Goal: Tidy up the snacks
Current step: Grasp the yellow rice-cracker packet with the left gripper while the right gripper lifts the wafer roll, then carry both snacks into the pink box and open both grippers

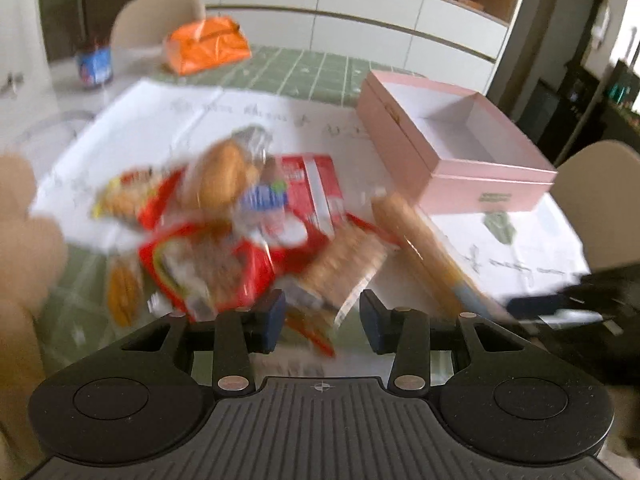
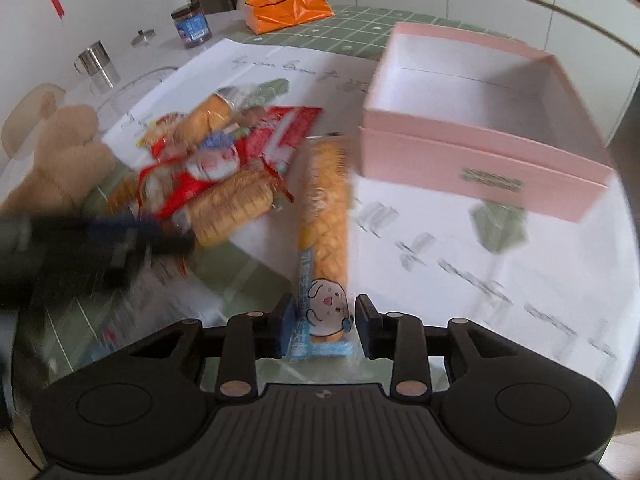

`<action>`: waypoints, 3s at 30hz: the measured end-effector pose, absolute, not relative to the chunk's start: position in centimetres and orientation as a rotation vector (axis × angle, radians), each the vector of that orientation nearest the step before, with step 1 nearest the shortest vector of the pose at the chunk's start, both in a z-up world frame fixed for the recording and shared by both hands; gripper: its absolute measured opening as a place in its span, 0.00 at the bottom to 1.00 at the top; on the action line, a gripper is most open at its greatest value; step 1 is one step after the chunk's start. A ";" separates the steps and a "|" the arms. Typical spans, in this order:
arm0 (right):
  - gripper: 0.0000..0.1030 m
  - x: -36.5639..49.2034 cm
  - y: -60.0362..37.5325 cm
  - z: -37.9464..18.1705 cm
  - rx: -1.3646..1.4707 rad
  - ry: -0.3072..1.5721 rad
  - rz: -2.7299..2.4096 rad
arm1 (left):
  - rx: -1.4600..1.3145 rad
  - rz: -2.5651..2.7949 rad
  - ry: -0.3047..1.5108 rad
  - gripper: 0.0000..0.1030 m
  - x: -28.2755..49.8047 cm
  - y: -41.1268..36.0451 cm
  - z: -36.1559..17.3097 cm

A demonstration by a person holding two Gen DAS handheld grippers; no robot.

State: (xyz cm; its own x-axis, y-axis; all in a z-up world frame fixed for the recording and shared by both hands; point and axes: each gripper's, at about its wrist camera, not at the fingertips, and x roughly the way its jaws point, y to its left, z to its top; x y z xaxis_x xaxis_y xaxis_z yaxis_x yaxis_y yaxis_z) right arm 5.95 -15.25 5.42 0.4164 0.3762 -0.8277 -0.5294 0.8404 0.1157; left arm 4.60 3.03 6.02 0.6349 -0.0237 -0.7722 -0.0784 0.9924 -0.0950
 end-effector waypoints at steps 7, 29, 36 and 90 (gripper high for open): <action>0.74 3.7 -17.5 5.2 -0.310 0.908 0.492 | 0.030 -0.105 0.945 0.45 8.2 1.6 5.3; 0.77 -1.9 -8.7 5.4 -0.286 0.988 0.673 | -0.287 0.011 0.909 0.19 -0.8 10.2 7.9; 0.77 2.3 -9.3 6.6 -0.371 0.795 0.460 | -0.340 -0.003 0.901 0.19 -3.1 10.9 6.9; 0.79 19.4 -24.3 22.7 0.009 0.633 0.445 | -0.417 -0.211 0.786 0.41 21.9 -1.4 17.7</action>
